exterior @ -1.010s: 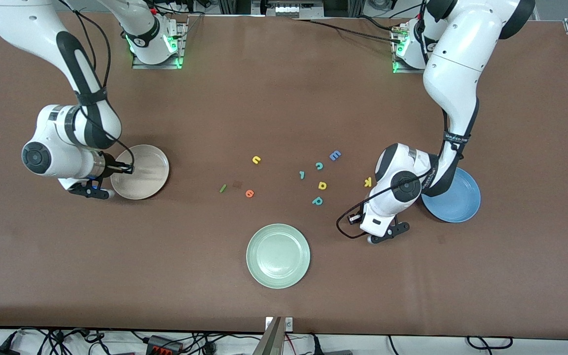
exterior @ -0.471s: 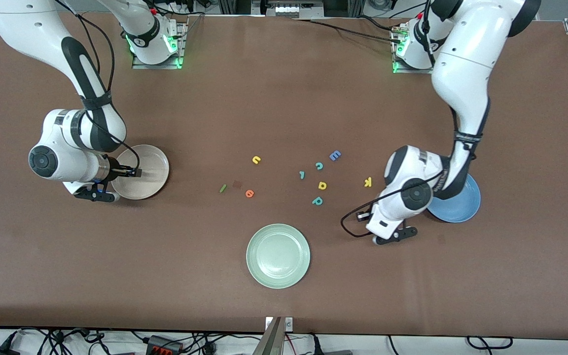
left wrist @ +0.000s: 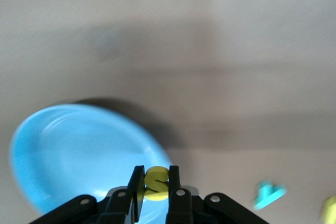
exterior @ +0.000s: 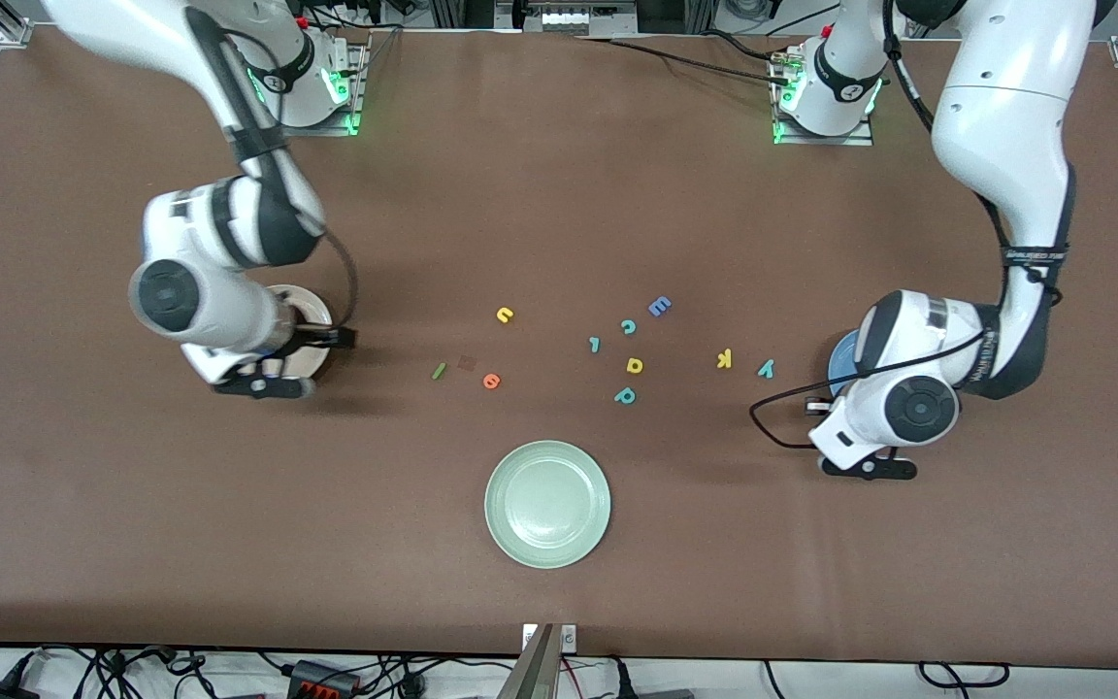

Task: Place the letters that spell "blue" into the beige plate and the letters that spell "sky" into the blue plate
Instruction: 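Drop the S into the blue plate while the right gripper drops P on beige, then grasp the cyan Y with the left gripper while the right gripper grasps yellow U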

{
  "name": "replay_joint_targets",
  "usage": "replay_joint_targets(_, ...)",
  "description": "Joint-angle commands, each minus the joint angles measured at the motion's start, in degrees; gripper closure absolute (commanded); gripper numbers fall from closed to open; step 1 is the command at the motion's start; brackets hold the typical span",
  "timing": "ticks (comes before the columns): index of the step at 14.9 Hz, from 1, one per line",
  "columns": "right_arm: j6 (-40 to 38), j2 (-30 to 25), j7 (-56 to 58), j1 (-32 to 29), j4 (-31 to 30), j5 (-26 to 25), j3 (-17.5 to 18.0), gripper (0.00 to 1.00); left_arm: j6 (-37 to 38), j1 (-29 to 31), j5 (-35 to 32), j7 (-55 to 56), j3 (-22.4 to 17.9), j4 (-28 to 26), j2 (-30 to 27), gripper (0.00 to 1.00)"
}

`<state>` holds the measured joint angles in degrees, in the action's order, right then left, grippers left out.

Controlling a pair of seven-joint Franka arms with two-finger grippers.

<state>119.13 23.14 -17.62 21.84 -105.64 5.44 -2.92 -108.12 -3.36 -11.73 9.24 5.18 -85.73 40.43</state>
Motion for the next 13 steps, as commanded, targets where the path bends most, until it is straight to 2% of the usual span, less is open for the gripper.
replay_joint_targets(1, 2.85, 1.64, -5.38, 6.09, 0.26, 0.45, -0.59, 0.0, 2.39, 3.26, -1.36, -6.5, 0.88, -3.37, -1.93, 0.95)
replay_joint_targets(2, 4.42, 2.08, -9.67, 7.59, 0.26, 0.63, -0.59, 0.0, 2.04, 3.7, -1.36, -6.69, 0.88, -4.17, -1.85, 0.86)
replay_joint_targets(3, 6.27, 2.87, -14.59, 8.99, 0.26, 0.63, -0.59, 0.0, 1.95, 3.71, -1.36, -6.69, 0.97, -4.35, -1.58, 0.59)
replay_joint_targets(4, 7.76, 3.66, -20.21, 10.4, 0.35, 0.63, -0.59, 0.0, 1.95, 3.27, -1.28, -6.6, 0.97, -4.44, -1.49, 0.14)
replay_joint_targets(5, 9.43, 4.62, -25.83, 11.63, 0.35, 0.71, -0.59, 0.0, 2.03, 3.1, -1.19, -6.51, 1.05, -4.35, -1.49, 0.0)
replay_joint_targets(9, 12.88, 9.36, -47.03, 16.73, 2.71, 0.63, -0.59, 0.07, 2.03, 3.01, -1.01, -6.34, 4.91, -3.91, -1.67, 0.0)
replay_joint_targets(12, 12.97, 13.32, -55.75, 20.69, 6.75, 0.54, -0.59, 0.17, 1.69, 3.27, -1.19, -6.6, 11.84, -6.45, -2.19, 0.0)
replay_joint_targets(13, 12.97, 13.68, -56.47, 20.96, 7.11, 0.54, -0.59, 0.2, 0.55, 3.44, -1.27, -6.69, 13.0, -6.98, -2.54, 0.0)
